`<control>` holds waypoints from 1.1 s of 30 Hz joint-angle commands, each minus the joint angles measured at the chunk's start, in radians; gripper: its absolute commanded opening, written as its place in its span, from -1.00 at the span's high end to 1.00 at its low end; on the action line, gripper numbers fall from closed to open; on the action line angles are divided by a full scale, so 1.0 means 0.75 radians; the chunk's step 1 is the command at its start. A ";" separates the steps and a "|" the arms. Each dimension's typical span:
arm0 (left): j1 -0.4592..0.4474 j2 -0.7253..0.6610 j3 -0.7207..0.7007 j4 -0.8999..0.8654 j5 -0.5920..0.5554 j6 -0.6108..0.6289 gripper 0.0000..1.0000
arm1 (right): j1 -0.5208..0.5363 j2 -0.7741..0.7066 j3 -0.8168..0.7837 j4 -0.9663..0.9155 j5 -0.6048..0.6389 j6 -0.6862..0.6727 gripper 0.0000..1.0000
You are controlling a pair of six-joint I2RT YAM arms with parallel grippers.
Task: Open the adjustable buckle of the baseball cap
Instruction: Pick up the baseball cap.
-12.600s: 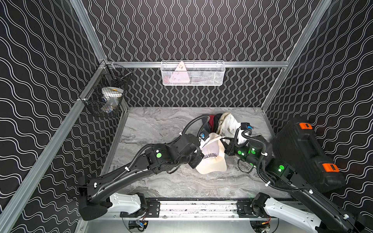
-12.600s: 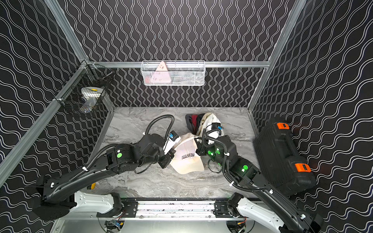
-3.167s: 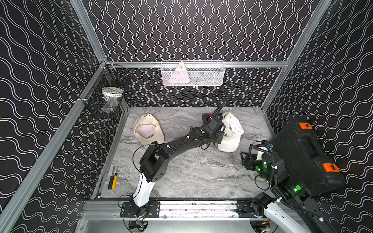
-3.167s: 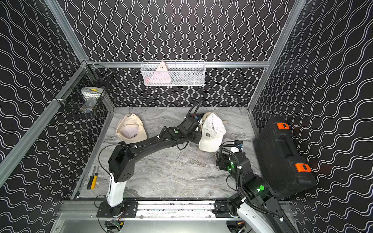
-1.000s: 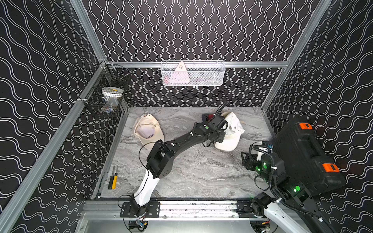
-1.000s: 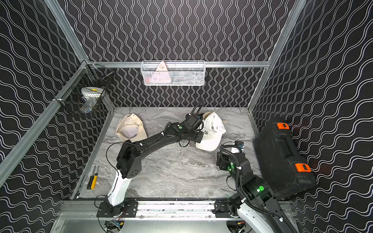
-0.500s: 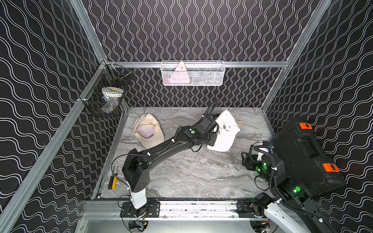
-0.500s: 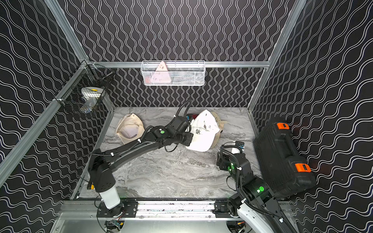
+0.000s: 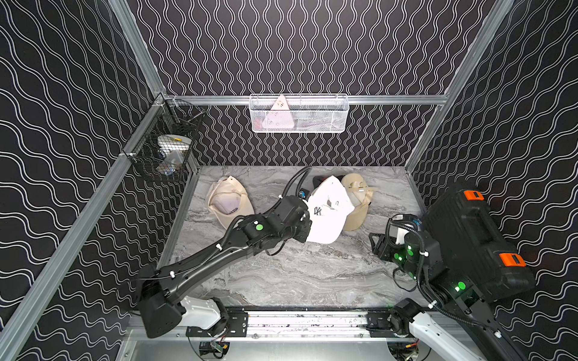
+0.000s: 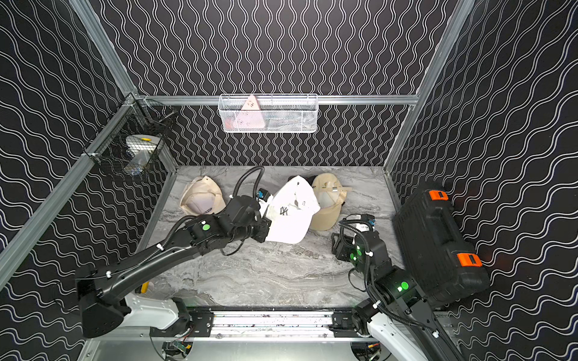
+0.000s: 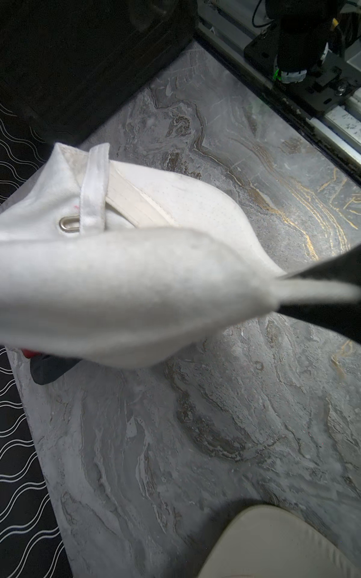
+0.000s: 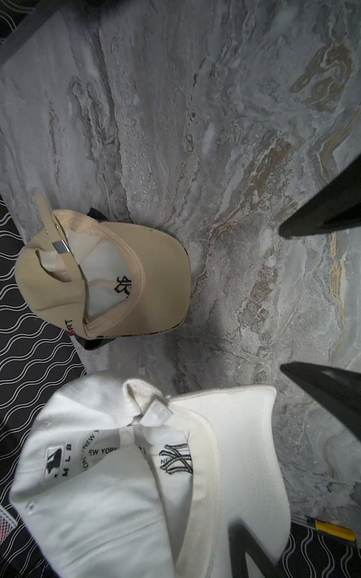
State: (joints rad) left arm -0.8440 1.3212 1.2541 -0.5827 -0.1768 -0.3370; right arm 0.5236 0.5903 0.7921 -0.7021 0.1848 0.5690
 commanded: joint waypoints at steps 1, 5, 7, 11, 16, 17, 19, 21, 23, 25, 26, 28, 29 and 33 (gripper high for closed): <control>-0.005 -0.073 -0.053 0.012 -0.050 0.024 1.00 | 0.000 0.059 0.041 0.107 -0.147 0.069 -0.17; -0.008 -0.158 -0.124 0.017 -0.060 0.021 1.00 | -0.006 0.148 0.082 0.208 -0.285 0.119 -0.06; -0.010 -0.205 -0.164 0.026 -0.064 0.012 1.00 | -0.011 0.191 0.099 0.254 -0.352 0.143 -0.07; -0.016 -0.273 -0.216 0.020 -0.064 -0.007 1.00 | -0.015 0.246 0.134 0.292 -0.407 0.171 -0.10; -0.040 -0.358 -0.288 0.017 -0.086 -0.027 1.00 | -0.017 0.283 0.159 0.293 -0.454 0.206 -0.12; -0.043 -0.376 -0.300 0.013 -0.090 -0.032 1.00 | -0.017 0.285 0.155 0.291 -0.460 0.217 -0.12; -0.052 -0.417 -0.324 0.006 -0.095 -0.035 1.00 | -0.017 0.277 0.140 0.285 -0.471 0.239 -0.12; -0.055 -0.448 -0.345 0.004 -0.101 -0.039 1.00 | -0.017 0.255 0.114 0.285 -0.473 0.256 -0.14; -0.058 -0.473 -0.359 -0.002 -0.096 -0.049 1.00 | -0.017 0.234 0.094 0.281 -0.471 0.264 -0.22; -0.064 -0.490 -0.367 -0.013 -0.093 -0.054 1.00 | -0.017 0.213 0.083 0.273 -0.469 0.272 -0.24; -0.067 -0.498 -0.367 -0.023 -0.090 -0.055 1.00 | -0.017 0.202 0.078 0.273 -0.470 0.278 -0.24; -0.073 -0.515 -0.373 -0.037 -0.098 -0.059 1.00 | -0.017 0.187 0.064 0.290 -0.479 0.292 -0.24; -0.075 -0.529 -0.376 -0.042 -0.103 -0.063 1.00 | -0.017 0.182 0.056 0.301 -0.485 0.302 -0.24; -0.081 -0.580 -0.395 -0.051 -0.121 -0.082 1.00 | -0.017 0.197 0.042 0.320 -0.508 0.326 -0.20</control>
State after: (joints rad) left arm -0.9024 0.9031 0.9657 -0.6273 -0.2424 -0.3706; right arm 0.5098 0.7319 0.8288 -0.5030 -0.1787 0.7780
